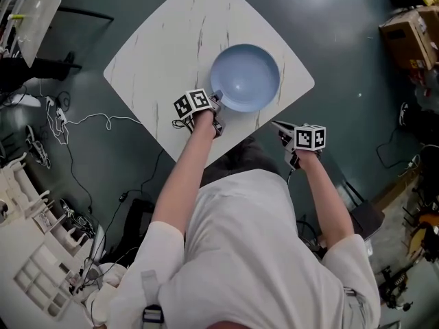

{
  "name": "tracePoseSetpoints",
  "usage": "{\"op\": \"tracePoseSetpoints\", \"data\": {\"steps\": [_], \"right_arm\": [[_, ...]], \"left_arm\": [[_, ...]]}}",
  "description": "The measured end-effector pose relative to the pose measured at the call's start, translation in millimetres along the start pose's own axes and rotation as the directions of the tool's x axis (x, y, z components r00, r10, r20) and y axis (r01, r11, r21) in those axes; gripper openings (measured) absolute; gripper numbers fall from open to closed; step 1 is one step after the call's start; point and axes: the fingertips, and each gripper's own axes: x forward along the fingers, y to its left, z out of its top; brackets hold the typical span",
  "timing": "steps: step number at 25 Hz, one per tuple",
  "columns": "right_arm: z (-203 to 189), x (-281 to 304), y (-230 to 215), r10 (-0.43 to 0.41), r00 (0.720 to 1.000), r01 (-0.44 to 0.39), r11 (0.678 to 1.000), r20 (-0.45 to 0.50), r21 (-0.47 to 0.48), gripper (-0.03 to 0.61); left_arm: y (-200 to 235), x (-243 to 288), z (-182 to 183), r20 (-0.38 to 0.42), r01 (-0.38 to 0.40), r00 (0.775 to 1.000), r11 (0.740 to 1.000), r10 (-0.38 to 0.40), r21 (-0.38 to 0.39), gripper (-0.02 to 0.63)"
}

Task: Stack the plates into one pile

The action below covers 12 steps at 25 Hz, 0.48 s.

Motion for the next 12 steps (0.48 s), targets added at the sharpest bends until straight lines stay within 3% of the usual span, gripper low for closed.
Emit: {"op": "tracePoseSetpoints", "data": {"steps": [10,12], "right_arm": [[-6,-3,-19,-0.038,0.999,0.038,0.999,-0.003,0.008,0.04],[-8,-2,-17,-0.025,1.0,0.026,1.0,-0.003,0.018,0.04]], "left_arm": [[0,14,4,0.004,0.027,1.0,1.0,-0.027,0.008,0.06],[-7,14,0,-0.019,0.069,0.997,0.997,-0.068,0.028,0.131]]}}
